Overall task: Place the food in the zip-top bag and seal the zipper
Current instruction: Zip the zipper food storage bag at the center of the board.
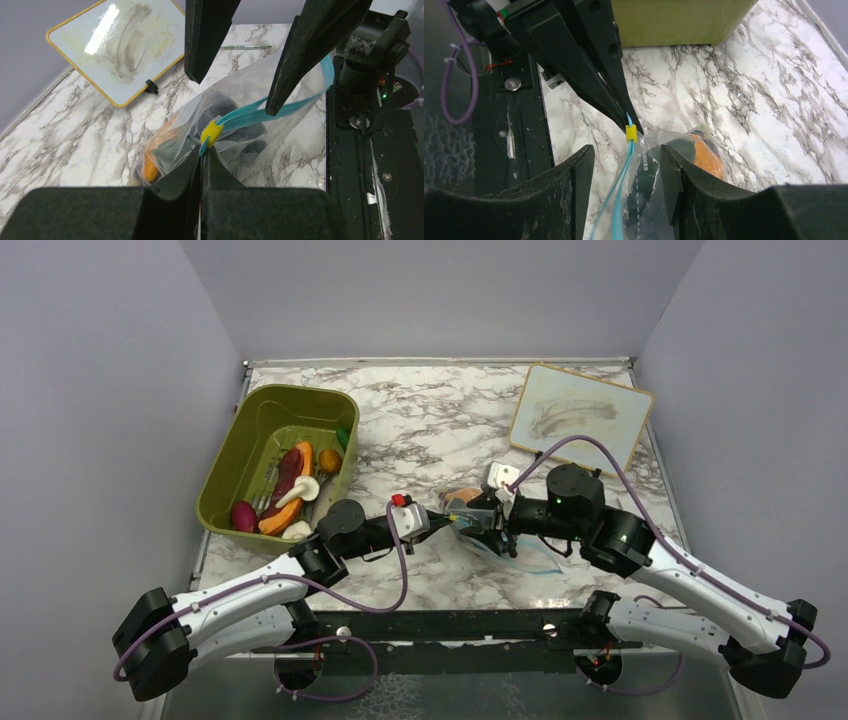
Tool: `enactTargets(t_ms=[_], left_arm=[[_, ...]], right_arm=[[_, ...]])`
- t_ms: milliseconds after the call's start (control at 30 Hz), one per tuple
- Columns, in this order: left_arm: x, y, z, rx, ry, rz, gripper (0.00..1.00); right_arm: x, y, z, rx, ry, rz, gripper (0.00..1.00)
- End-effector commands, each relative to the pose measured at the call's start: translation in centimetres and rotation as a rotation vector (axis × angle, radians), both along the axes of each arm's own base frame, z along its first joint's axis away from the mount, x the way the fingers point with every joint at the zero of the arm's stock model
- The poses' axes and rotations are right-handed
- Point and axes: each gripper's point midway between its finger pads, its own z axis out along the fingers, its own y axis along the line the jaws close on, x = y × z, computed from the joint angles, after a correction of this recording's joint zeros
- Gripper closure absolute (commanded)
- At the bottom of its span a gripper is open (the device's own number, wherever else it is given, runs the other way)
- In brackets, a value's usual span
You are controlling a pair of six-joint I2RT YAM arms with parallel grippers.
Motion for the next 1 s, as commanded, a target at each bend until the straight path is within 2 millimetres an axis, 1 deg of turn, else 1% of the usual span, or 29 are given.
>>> enactTargets(t_ms=[0,167,267,533,800,833,933,967], left_arm=[[0.4,-0.4,2.9,-0.072,-0.018,0.017,1.00],[0.3,-0.5,3.1,-0.077,-0.017,0.011,1.00],[0.3,-0.5,3.2,-0.079,-0.018,0.013,1.00],[0.3,-0.5,3.0,-0.075,-0.014,0.009,1.00],[0.3,-0.6,3.3,-0.079,-0.015,0.004,1.00],[0.2,-0.7,3.3,-0.080,-0.015,-0.001,1.00],[0.2,-0.6,3.6,-0.085,-0.018,0.003,1.00],[0.2,-0.6,3.6,-0.085,-0.019,0.003,1.00]], right_arm=[[0.0,1.5,0.8,0.028,-0.105,0.091,0.50],[0.8,2.1,-1.1,-0.002,-0.095,0.081,0.52],[1.1,2.2,-1.3,0.004,-0.113,0.072,0.57],[1.7,2.3,-1.6,0.001,-0.158,0.066,0.73],[1.8,2.6,-1.9,-0.004,-0.160,0.073,0.77],[1.9,2.7,-1.9,0.000,-0.171,0.076,0.81],[1.8,2.7,-1.9,-0.004,-0.169,0.084,0.90],[1.7,2.6,-2.0,-0.007,-0.169,0.087,0.95]])
